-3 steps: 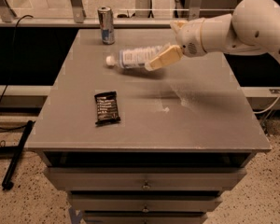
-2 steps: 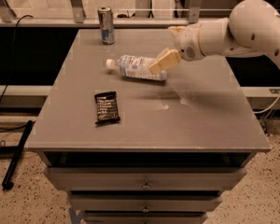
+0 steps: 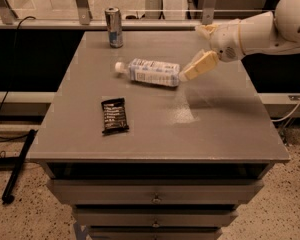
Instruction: Knock blue plastic bottle over
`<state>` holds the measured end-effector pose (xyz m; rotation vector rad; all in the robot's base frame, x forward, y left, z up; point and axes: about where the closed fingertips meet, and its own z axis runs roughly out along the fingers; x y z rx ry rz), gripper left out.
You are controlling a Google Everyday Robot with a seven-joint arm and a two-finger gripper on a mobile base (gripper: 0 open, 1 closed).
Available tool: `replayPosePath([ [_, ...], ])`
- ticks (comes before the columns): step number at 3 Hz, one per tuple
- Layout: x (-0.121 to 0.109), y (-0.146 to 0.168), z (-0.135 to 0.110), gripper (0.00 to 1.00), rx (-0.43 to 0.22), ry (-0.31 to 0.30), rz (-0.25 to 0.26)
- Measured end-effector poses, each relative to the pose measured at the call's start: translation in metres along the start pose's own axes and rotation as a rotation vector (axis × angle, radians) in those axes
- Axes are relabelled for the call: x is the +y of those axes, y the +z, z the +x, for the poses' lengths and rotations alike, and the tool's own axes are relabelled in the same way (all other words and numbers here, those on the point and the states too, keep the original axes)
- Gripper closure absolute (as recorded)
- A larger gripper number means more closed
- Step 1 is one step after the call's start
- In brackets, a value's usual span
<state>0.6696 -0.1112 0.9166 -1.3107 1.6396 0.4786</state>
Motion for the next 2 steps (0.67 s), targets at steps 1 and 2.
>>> replayPosePath([
  [1, -0.0116, -0.0514, 0.0031, 0.0, -0.018, -0.037, -0.029],
  [2, -0.0101, -0.0571, -0.0052, 0.0, -0.022, -0.053, -0.043],
])
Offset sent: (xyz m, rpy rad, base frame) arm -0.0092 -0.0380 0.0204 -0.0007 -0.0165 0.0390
